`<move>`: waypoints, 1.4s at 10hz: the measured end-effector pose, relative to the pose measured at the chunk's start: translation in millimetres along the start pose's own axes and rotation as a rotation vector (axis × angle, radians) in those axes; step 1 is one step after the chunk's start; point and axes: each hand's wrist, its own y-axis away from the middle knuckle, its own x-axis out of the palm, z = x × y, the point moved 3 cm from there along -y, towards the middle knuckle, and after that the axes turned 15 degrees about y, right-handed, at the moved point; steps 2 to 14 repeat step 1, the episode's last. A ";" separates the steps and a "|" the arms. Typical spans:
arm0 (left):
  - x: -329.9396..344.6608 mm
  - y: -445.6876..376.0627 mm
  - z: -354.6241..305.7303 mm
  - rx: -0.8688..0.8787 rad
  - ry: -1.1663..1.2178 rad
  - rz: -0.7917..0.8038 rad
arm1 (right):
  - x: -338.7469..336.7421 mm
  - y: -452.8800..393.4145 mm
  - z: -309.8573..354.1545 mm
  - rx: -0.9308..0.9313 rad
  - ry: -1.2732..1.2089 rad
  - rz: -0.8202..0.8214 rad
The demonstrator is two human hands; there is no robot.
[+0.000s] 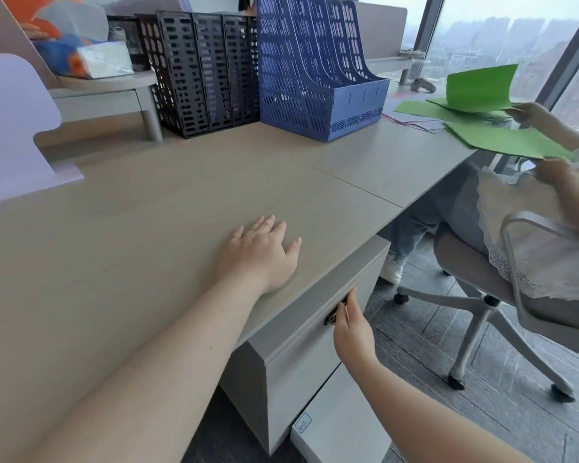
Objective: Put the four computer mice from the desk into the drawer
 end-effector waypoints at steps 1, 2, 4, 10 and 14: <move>-0.9 -0.7 -0.4 0.002 0.002 -0.020 | -6.7 -3.6 1.4 -0.023 0.046 0.014; -0.9 -0.7 -0.4 0.002 0.002 -0.020 | -6.7 -3.6 1.4 -0.023 0.046 0.014; -0.9 -0.7 -0.4 0.002 0.002 -0.020 | -6.7 -3.6 1.4 -0.023 0.046 0.014; -0.9 -0.7 -0.4 0.002 0.002 -0.020 | -6.7 -3.6 1.4 -0.023 0.046 0.014; -0.9 -0.7 -0.4 0.002 0.002 -0.020 | -6.7 -3.6 1.4 -0.023 0.046 0.014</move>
